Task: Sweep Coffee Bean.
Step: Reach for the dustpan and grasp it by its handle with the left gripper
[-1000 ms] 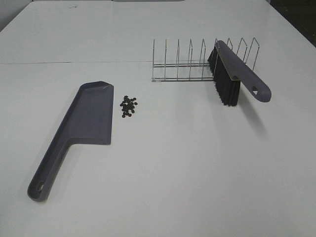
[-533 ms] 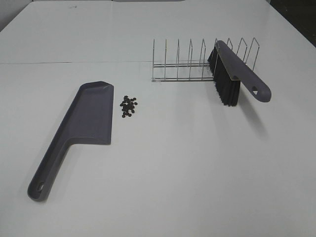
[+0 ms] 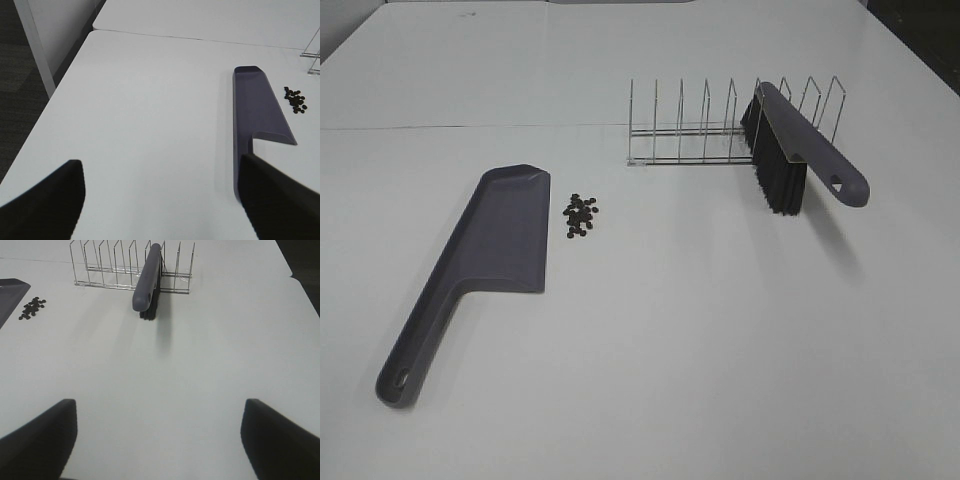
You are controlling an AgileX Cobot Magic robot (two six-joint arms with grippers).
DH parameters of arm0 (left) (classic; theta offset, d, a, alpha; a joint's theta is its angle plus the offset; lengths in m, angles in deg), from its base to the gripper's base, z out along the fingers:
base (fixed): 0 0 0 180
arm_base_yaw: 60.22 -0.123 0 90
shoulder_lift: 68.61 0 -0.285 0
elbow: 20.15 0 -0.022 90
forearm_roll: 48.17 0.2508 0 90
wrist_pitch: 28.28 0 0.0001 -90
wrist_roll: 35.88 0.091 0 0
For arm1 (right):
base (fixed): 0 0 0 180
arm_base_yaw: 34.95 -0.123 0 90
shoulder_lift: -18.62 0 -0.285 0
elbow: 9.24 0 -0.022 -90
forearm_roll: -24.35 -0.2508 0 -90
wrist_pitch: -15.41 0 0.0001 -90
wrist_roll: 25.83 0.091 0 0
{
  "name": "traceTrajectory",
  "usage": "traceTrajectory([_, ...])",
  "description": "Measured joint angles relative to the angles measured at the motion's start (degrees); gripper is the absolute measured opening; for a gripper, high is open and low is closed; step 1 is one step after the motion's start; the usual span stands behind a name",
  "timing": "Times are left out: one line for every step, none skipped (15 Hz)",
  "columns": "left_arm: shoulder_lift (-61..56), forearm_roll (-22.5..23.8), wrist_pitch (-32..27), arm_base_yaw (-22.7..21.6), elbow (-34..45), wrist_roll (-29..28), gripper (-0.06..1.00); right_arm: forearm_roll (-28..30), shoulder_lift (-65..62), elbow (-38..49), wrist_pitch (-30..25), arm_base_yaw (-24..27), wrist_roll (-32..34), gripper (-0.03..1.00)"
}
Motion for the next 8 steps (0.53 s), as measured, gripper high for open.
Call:
traceTrajectory([0.00, 0.00, 0.00, 0.00, 0.00, 0.00, 0.79, 0.00, 0.00, 0.00, 0.00, 0.00, 0.00, 0.78])
traceTrajectory([0.00, 0.00, 0.00, 0.00, 0.00, 0.00, 0.79, 0.00, 0.00, 0.00, 0.00, 0.00, 0.00, 0.78])
traceTrajectory([0.00, 0.00, 0.00, 0.00, 0.00, 0.00, 0.79, 0.00, 0.00, 0.00, 0.00, 0.00, 0.00, 0.78])
traceTrajectory([0.00, 0.00, 0.00, 0.00, 0.00, 0.00, 0.79, 0.00, 0.00, 0.00, 0.00, 0.00, 0.00, 0.78])
traceTrajectory([0.00, 0.00, 0.00, 0.00, 0.00, 0.00, 0.79, 0.00, 0.00, 0.00, 0.00, 0.00, 0.00, 0.78])
traceTrajectory([0.00, 0.00, 0.00, 0.00, 0.00, 0.00, 0.79, 0.00, 0.00, 0.00, 0.00, 0.00, 0.00, 0.78])
traceTrajectory([0.00, 0.00, 0.00, 0.00, 0.00, 0.00, 0.79, 0.00, 0.00, 0.00, 0.00, 0.00, 0.00, 0.78])
traceTrajectory([0.00, 0.00, 0.00, 0.00, 0.00, 0.00, 0.79, 0.00, 0.00, 0.00, 0.00, 0.00, 0.00, 0.78])
